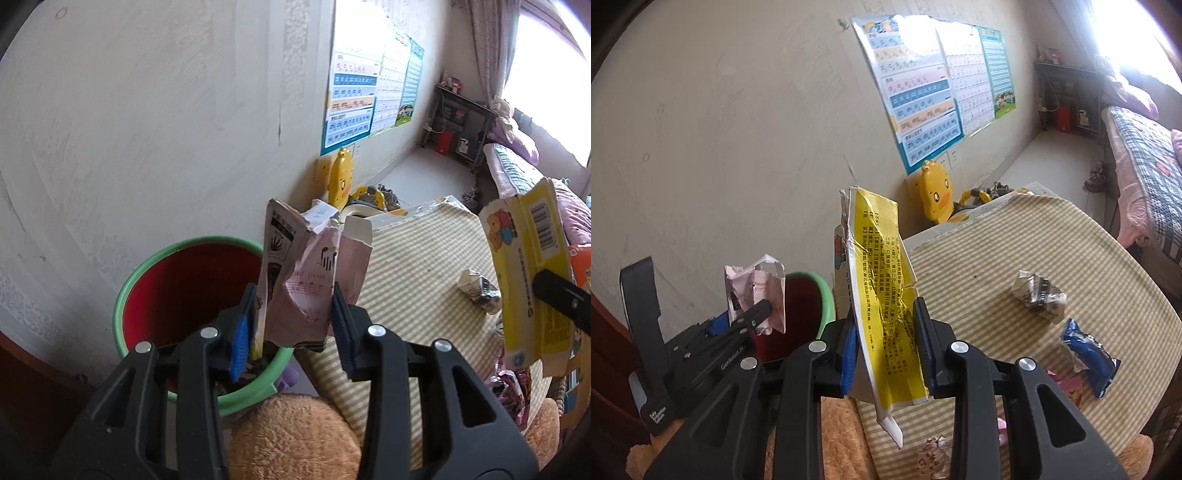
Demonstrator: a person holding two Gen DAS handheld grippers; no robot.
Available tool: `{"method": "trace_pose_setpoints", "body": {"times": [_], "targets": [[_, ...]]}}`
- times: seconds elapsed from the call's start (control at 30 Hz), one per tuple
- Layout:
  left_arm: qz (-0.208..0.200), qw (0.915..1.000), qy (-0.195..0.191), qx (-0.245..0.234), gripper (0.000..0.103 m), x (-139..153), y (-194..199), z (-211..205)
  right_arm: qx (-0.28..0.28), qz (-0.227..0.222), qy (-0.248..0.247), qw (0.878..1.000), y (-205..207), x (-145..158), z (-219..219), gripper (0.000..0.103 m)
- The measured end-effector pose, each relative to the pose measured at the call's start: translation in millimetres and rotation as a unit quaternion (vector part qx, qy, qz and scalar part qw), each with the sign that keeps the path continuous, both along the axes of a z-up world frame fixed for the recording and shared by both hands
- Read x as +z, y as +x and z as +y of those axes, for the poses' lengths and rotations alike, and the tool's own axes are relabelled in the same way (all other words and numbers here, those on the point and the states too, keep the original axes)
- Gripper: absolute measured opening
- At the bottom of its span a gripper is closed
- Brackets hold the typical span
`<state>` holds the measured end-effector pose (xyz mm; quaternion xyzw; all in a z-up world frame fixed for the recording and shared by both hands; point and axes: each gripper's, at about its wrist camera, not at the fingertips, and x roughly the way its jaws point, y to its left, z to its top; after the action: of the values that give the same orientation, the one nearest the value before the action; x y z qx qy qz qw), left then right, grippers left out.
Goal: Collect trash
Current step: 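Carry both items over the red bucket and open both tools to drop them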
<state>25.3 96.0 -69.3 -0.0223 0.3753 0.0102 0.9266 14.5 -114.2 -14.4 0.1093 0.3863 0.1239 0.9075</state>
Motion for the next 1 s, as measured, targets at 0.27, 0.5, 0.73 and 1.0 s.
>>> {"method": "trace_pose_setpoints", "body": {"times": [0.27,0.5,0.73,1.0], "targets": [[0.009,0.9998,0.001,0.021,0.037,-8.0,2.9,18.3,0.024,0.011,-0.005,1.0,1.5,-7.6,19.2,0.027],[0.007,0.9991,0.011,0.04,0.037,-7.0,3.8,30.6,0.038,0.009,-0.012,0.999,6.5,-8.4,30.8,0.027],[0.004,0.9975,0.021,0.067,0.037,-5.5,5.7,53.3,0.065,0.008,-0.009,0.998,22.7,-9.5,50.6,0.027],[0.014,0.9952,0.024,0.094,0.037,-11.0,12.0,80.0,0.102,0.038,0.008,0.994,46.2,-22.7,84.9,0.027]]}}
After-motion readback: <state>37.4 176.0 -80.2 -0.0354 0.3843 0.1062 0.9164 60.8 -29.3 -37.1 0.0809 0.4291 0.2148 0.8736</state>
